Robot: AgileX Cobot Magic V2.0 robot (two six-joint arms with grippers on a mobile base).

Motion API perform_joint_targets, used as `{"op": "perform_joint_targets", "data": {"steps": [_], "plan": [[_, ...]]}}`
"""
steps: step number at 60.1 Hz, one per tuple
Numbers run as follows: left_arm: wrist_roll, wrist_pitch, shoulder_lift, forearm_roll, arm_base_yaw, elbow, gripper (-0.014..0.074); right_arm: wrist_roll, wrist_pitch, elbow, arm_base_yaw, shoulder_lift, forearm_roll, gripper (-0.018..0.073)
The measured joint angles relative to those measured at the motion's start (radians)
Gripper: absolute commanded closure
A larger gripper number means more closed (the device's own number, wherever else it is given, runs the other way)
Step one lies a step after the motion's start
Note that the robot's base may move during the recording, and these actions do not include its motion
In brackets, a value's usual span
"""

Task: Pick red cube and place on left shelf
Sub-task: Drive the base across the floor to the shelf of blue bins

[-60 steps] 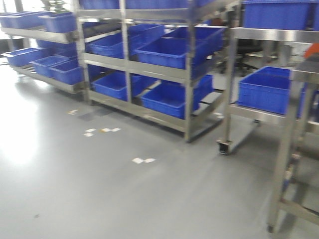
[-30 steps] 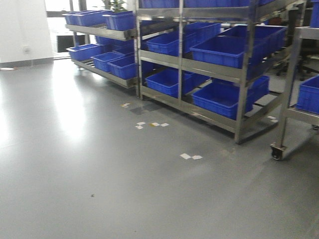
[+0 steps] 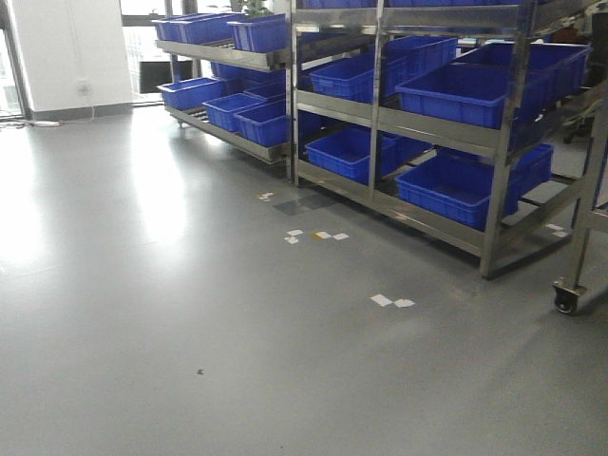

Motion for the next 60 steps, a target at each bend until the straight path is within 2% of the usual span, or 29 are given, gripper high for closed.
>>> {"op": "perform_joint_targets", "data": {"steps": [60], "plan": [[0.0,0.0,0.0,0.0,0.0,0.0,0.0495,0.0,0.004,0.0,0.0,0.0,0.0,0.0504]]}}
